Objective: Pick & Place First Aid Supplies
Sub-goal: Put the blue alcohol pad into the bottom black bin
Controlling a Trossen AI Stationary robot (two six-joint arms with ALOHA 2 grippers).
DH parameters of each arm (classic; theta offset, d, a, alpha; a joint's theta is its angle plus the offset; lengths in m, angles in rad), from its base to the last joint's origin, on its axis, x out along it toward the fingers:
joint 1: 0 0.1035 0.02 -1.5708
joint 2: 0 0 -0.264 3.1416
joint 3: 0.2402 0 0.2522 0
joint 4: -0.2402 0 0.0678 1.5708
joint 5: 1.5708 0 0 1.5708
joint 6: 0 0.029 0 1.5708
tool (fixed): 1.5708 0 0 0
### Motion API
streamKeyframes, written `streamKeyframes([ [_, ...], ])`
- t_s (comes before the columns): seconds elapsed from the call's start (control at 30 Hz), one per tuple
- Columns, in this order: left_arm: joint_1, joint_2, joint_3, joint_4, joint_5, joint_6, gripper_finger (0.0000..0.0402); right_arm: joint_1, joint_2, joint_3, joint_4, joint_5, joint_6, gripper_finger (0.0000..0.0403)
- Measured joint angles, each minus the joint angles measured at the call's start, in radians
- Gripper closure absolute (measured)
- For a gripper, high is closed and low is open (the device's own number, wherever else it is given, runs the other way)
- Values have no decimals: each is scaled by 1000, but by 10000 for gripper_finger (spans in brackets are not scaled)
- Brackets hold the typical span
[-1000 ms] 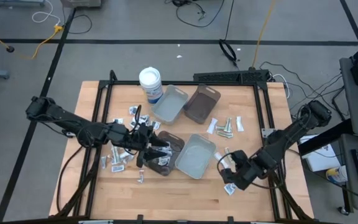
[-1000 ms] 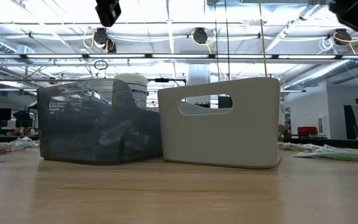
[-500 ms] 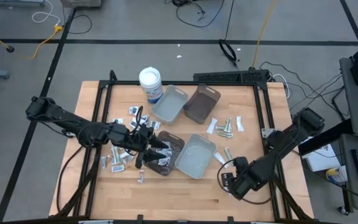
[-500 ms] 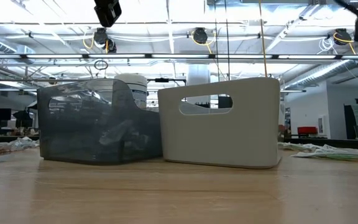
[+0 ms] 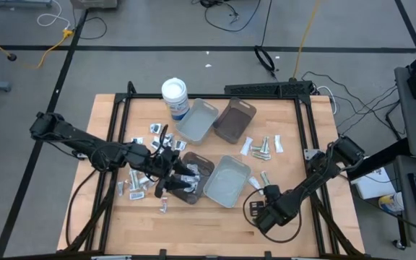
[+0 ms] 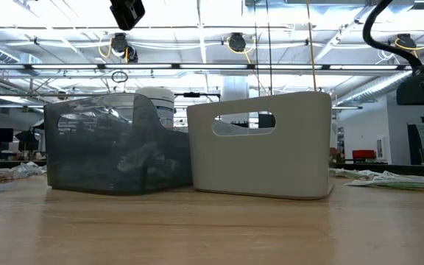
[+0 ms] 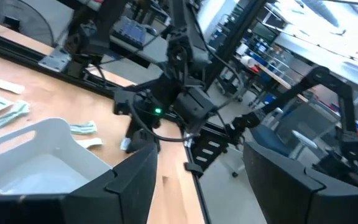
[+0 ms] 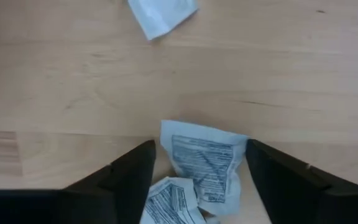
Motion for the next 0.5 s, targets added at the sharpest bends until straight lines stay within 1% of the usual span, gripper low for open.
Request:
streamKeyframes([
  [0.07, 0, 0, 0, 0, 17, 0, 158, 0, -2, -1, 6, 0, 2, 192],
  [0.27, 0, 0, 0, -15, 19, -1, 158, -1, -2, -1, 6, -1, -8, 300],
  [0.4, -1, 0, 0, -33, 19, -7, 158, -3, -1, -1, 3, 19, -46, 367],
  [0.43, -2, 0, 0, -33, 20, -8, 158, -3, -1, -2, 3, 30, -58, 383],
  [0.5, -2, 0, 0, -32, 19, -8, 158, -2, -9, -3, -1, 54, -79, 396],
])
